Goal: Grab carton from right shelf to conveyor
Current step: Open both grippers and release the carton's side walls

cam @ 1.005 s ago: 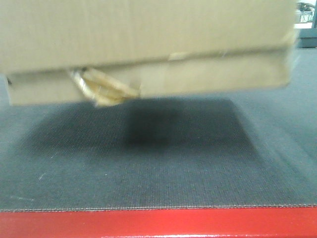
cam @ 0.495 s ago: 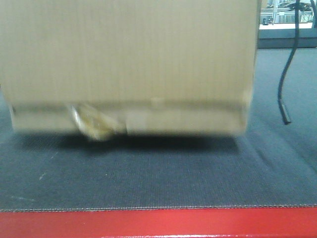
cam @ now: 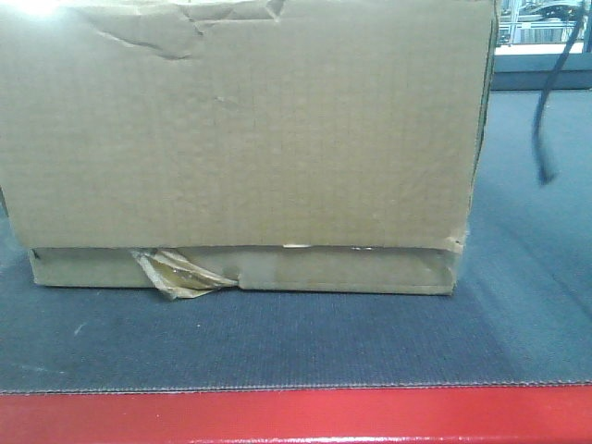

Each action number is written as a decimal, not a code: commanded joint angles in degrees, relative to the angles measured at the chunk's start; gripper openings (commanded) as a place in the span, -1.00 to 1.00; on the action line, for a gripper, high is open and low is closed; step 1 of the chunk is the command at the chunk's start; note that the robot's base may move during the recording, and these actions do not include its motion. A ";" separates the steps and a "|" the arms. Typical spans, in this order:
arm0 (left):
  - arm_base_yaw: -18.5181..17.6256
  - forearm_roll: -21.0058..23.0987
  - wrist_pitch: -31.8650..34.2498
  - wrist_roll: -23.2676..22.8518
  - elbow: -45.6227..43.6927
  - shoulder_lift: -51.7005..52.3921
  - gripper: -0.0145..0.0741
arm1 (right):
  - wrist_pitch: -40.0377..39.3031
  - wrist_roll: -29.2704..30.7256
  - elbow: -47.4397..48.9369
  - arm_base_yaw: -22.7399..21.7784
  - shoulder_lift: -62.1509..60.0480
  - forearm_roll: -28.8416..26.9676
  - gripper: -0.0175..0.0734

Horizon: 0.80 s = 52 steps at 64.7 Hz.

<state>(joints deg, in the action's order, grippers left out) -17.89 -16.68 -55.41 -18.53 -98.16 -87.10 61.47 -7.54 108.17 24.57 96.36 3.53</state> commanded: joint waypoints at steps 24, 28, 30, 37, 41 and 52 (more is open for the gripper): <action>8.21 -0.04 8.87 0.37 23.85 20.65 -0.71 | -1.02 1.30 -11.48 -9.09 -13.46 0.66 -0.75; 9.19 -0.04 11.18 0.37 28.52 23.24 -0.69 | -3.38 1.46 -16.73 -9.64 -16.13 0.66 -0.74; 9.80 0.08 12.20 0.24 30.59 24.37 -0.66 | -4.67 1.46 -19.15 -9.60 -17.36 0.66 -0.74; 12.03 1.88 15.50 -0.15 38.33 28.41 -0.65 | -10.23 1.46 -28.56 -9.60 -22.33 0.66 -0.74; 13.19 3.56 17.26 -0.15 42.95 30.98 -0.65 | -13.88 1.46 -35.87 -9.60 -25.86 0.66 -0.74; 13.79 4.04 21.81 0.08 53.57 38.36 -0.65 | -24.46 1.46 -52.73 -9.60 -36.60 0.66 -0.74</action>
<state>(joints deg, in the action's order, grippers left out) -4.31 -13.36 -37.58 -18.37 -49.31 -52.88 43.49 -6.61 62.48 15.20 65.25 3.65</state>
